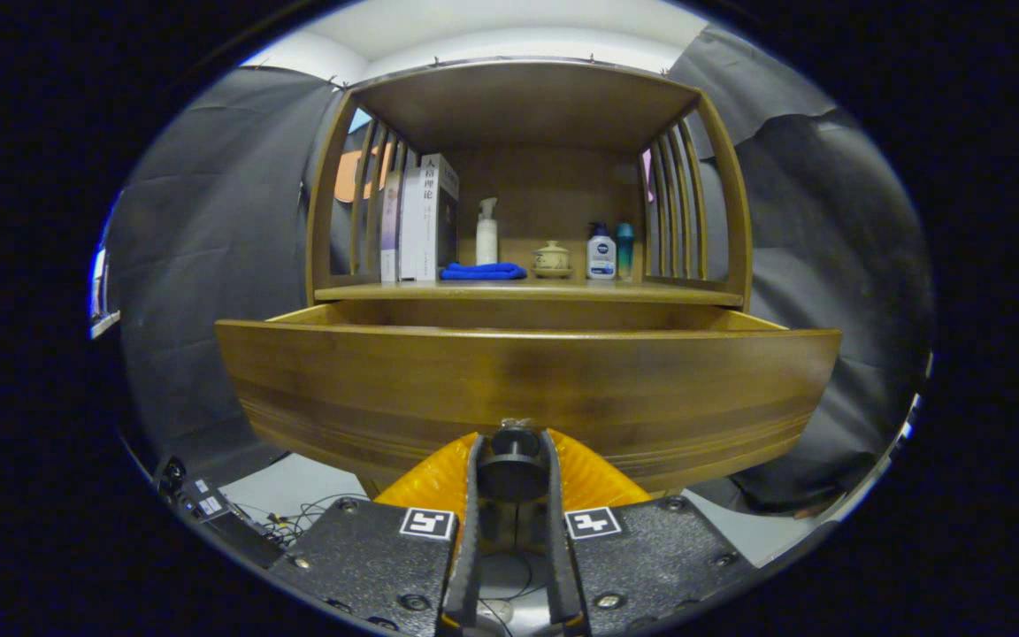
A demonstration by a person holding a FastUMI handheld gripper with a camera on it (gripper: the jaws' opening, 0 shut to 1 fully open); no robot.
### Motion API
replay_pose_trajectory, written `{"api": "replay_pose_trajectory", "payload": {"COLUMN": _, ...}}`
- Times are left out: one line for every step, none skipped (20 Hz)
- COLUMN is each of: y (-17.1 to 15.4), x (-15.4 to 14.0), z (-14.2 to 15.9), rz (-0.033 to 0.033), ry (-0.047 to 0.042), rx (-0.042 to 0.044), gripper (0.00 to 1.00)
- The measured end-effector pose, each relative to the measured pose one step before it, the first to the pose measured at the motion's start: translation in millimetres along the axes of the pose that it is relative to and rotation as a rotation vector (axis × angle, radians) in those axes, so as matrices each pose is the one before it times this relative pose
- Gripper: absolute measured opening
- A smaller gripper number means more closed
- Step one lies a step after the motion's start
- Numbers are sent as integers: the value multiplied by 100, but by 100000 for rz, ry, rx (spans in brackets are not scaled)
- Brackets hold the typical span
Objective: Pull open the drawer, take out the items inside it, and place them on the countertop above the cabinet.
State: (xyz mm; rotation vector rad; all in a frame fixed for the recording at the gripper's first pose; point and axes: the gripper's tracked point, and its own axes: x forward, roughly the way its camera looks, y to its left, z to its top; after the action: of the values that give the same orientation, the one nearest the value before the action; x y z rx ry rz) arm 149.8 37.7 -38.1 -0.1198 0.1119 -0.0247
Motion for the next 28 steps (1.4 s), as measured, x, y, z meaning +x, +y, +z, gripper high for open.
{"api": "replay_pose_trajectory", "payload": {"y": -11, "x": -53, "z": 73, "rz": 14, "ry": -144, "rx": -112, "gripper": 33}}
{"api": "replay_pose_trajectory", "payload": {"y": -7, "x": 63, "z": -15, "rz": 69, "ry": -41, "rx": -273, "gripper": 33}}
{"api": "replay_pose_trajectory", "payload": {"y": 20, "x": -19, "z": 33, "rz": 46, "ry": 169, "rx": 249, "gripper": 33}}
{"api": "replay_pose_trajectory", "payload": {"y": -21, "x": 7, "z": -24, "rz": -46, "ry": 214, "rx": 378, "gripper": 33}}
{"api": "replay_pose_trajectory", "payload": {"y": 16, "x": 3, "z": 10, "rz": 89, "ry": 159, "rx": 149, "gripper": 33}}
{"api": "replay_pose_trajectory", "payload": {"y": 42, "x": -72, "z": -17, "rz": 215, "ry": 198, "rx": 294, "gripper": 33}}
{"api": "replay_pose_trajectory", "payload": {"y": 24, "x": 7, "z": 55, "rz": 211, "ry": 6, "rx": 154, "gripper": 33}}
{"api": "replay_pose_trajectory", "payload": {"y": 8, "x": 30, "z": 28, "rz": 145, "ry": -224, "rx": -200, "gripper": 32}}
{"api": "replay_pose_trajectory", "payload": {"y": 10, "x": 41, "z": 47, "rz": -59, "ry": -85, "rx": -200, "gripper": 32}}
{"api": "replay_pose_trajectory", "payload": {"y": -26, "x": 29, "z": -120, "rz": -56, "ry": -65, "rx": -221, "gripper": 33}}
{"api": "replay_pose_trajectory", "payload": {"y": 1, "x": -3, "z": 22, "rz": -49, "ry": 37, "rx": 80, "gripper": 33}}
{"api": "replay_pose_trajectory", "payload": {"y": 25, "x": -77, "z": -62, "rz": -86, "ry": -64, "rx": -1, "gripper": 33}}
{"api": "replay_pose_trajectory", "payload": {"y": -47, "x": -9, "z": 112, "rz": 219, "ry": -251, "rx": -921, "gripper": 33}}
{"api": "replay_pose_trajectory", "payload": {"y": -9, "x": -3, "z": -157, "rz": 505, "ry": -87, "rx": -425, "gripper": 36}}
{"api": "replay_pose_trajectory", "payload": {"y": -168, "x": 9, "z": -94, "rz": 334, "ry": -302, "rx": 139, "gripper": 40}}
{"api": "replay_pose_trajectory", "payload": {"y": -348, "x": 68, "z": -175, "rz": 254, "ry": 360, "rx": 467, "gripper": 43}}
{"api": "replay_pose_trajectory", "payload": {"y": -677, "x": 72, "z": 14, "rz": -1707, "ry": 783, "rx": -155, "gripper": 46}}
{"api": "replay_pose_trajectory", "payload": {"y": -411, "x": 26, "z": 83, "rz": -728, "ry": -102, "rx": -374, "gripper": 54}}
{"api": "replay_pose_trajectory", "payload": {"y": -67, "x": -576, "z": 738, "rz": 774, "ry": -2382, "rx": -170, "gripper": 62}}
{"api": "replay_pose_trajectory", "payload": {"y": -210, "x": -253, "z": 603, "rz": -613, "ry": -2848, "rx": -906, "gripper": 70}}
{"api": "replay_pose_trajectory", "payload": {"y": -269, "x": -272, "z": 780, "rz": -395, "ry": -3357, "rx": -1886, "gripper": 75}}
{"api": "replay_pose_trajectory", "payload": {"y": 53, "x": -425, "z": 1310, "rz": 396, "ry": -2503, "rx": -1498, "gripper": 80}}
{"api": "replay_pose_trajectory", "payload": {"y": 189, "x": -564, "z": 1445, "rz": 1411, "ry": -3218, "rx": -947, "gripper": 82}}
{"api": "replay_pose_trajectory", "payload": {"y": 206, "x": -271, "z": 1903, "rz": 1382, "ry": -3477, "rx": -1836, "gripper": 83}}
{"api": "replay_pose_trajectory", "payload": {"y": 48, "x": -82, "z": 2181, "rz": 739, "ry": -3579, "rx": -2495, "gripper": 83}}
{"api": "replay_pose_trajectory", "payload": {"y": 105, "x": 13, "z": 1900, "rz": 1244, "ry": -3004, "rx": -1935, "gripper": 83}}
{"api": "replay_pose_trajectory", "payload": {"y": 162, "x": 466, "z": 1664, "rz": 1056, "ry": -1726, "rx": -1236, "gripper": 83}}
{"api": "replay_pose_trajectory", "payload": {"y": -89, "x": 568, "z": 863, "rz": 293, "ry": 1111, "rx": -1293, "gripper": 83}}
